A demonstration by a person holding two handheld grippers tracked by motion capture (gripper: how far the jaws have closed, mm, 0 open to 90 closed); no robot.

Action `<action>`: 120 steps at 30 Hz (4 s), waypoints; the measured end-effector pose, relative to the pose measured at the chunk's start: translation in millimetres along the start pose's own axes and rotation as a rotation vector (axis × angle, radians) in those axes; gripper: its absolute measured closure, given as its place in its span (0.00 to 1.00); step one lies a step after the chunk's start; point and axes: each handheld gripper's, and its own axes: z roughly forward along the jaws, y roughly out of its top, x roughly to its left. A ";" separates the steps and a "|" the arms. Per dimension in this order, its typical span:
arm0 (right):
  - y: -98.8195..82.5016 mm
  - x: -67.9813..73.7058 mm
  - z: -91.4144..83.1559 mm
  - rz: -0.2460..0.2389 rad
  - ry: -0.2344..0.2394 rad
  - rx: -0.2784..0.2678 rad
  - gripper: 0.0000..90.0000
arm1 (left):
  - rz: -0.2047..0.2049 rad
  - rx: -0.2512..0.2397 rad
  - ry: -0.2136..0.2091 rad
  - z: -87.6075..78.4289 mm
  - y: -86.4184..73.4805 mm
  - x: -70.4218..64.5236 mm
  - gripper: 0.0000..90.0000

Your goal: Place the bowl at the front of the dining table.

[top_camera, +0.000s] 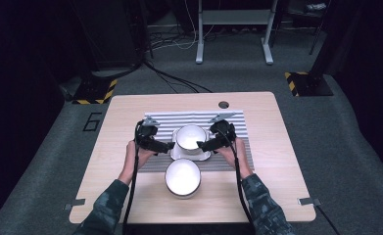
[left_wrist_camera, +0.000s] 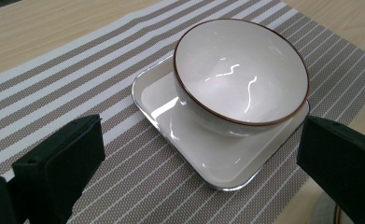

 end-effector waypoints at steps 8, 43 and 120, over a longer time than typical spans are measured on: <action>-4.6 5.9 -19.3 -0.030 -0.004 -0.031 0.00 | 0.000 -0.028 -0.007 -18.6 -15.2 0.6 0.00; -62.4 -4.6 -83.2 -0.045 -0.107 -0.085 0.00 | -0.057 -0.069 0.070 -69.5 -81.7 13.3 0.00; -198.9 -49.6 -116.2 0.170 -0.362 -0.039 0.01 | -0.212 0.003 0.194 -98.4 -196.6 40.5 0.00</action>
